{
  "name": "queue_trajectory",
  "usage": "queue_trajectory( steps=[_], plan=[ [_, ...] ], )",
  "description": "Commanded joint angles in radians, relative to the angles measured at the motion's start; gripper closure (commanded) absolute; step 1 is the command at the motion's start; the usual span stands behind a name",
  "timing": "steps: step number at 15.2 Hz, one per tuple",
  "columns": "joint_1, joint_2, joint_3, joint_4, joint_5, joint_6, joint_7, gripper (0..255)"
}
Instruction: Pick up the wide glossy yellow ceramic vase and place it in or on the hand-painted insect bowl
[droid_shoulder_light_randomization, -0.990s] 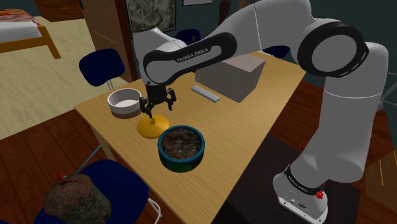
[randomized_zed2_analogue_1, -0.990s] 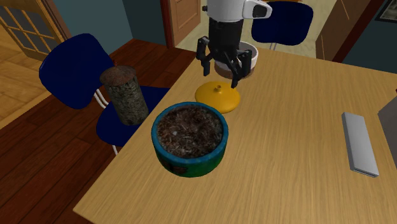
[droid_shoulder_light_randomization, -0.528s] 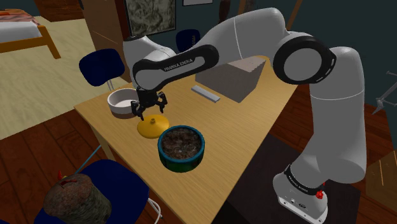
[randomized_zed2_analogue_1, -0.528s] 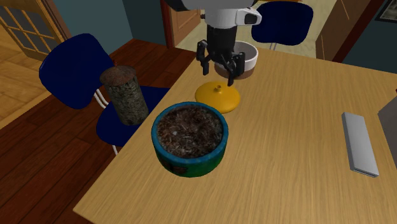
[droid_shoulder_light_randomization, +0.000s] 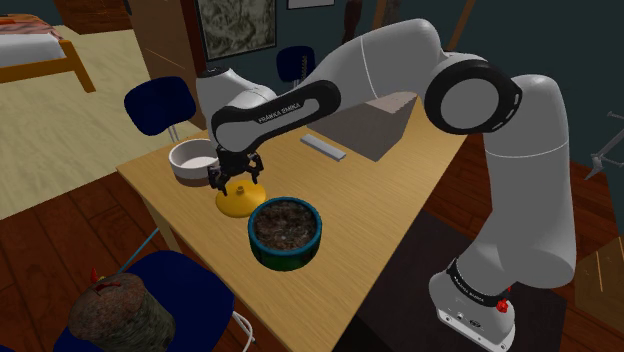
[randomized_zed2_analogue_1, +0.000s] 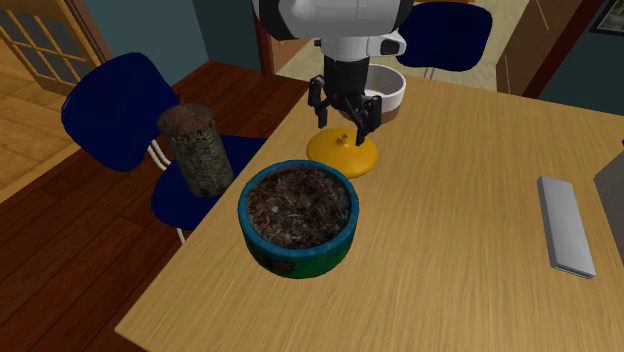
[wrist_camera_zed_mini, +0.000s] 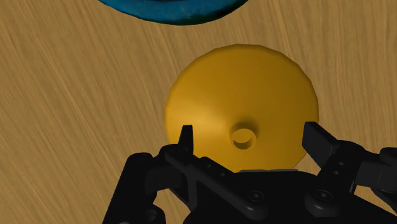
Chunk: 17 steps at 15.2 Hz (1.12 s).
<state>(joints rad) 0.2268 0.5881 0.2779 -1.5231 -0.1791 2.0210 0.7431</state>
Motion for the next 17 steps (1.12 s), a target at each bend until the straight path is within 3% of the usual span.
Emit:
queue_trajectory(
  steps=[1,3,4,13,17],
  plan=[
    [0.0,0.001,0.0,0.0,0.0,0.001,0.0,0],
    [0.0,0.0,0.0,0.0,0.0,0.0,0.0,0],
    [0.0,0.0,0.0,0.0,0.0,0.0,0.0,255],
    [0.0,0.001,0.0,0.0,0.0,0.001,0.0,255],
    [-0.001,-0.021,0.004,0.021,0.007,-0.041,-0.004,255]
  ],
)
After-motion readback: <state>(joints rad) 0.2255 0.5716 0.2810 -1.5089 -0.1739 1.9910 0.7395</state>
